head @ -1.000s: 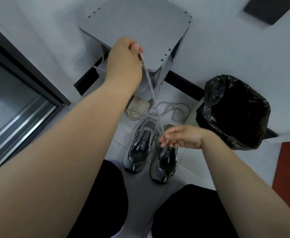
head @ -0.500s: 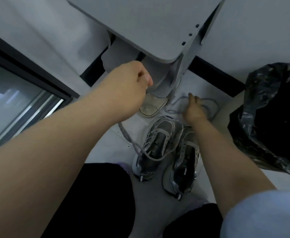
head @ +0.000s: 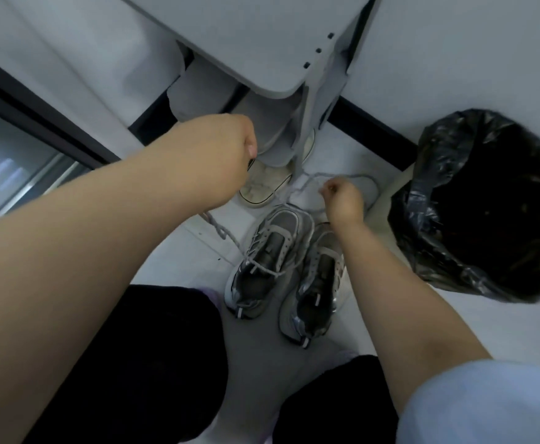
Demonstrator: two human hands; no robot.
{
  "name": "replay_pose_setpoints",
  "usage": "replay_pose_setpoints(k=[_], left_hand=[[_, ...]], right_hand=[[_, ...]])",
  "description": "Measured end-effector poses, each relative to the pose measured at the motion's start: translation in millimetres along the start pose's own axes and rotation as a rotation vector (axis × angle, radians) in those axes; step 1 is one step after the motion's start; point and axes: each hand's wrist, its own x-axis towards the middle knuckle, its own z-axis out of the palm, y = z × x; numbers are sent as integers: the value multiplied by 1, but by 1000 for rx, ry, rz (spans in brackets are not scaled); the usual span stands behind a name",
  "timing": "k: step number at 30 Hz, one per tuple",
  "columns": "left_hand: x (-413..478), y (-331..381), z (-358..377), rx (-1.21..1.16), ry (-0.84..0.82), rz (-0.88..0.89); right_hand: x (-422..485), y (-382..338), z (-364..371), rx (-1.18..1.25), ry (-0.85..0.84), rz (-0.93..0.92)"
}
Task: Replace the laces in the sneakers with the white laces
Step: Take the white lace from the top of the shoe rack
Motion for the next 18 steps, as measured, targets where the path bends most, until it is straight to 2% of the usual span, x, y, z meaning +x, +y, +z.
replay_pose_setpoints(k=[2,7,10,13,15,17,18], left_hand=[[-9,8,-8,-2,32,40],[-27,22,-20,-131,74,165],[-36,28,-23,-304,18,190],[-43,31,-22,-450,-132,277],[-45,29,-19,-432,-210,336],[-45,26,-20,-405,-211,348],[-45,25,-23,-389,-169,332]], right_hand=[[-18,-27,-37,252,84,-26],[-89,-104,-141,277,58,-375],[-141,-152,-186,452,60,-495],[-181,-187,-211,832,-81,-532],[-196,-202,-222,1014,-121,-542],[-198,-205,-229,1060,-61,-544],[-194,-202,-230,993,-1,-540]])
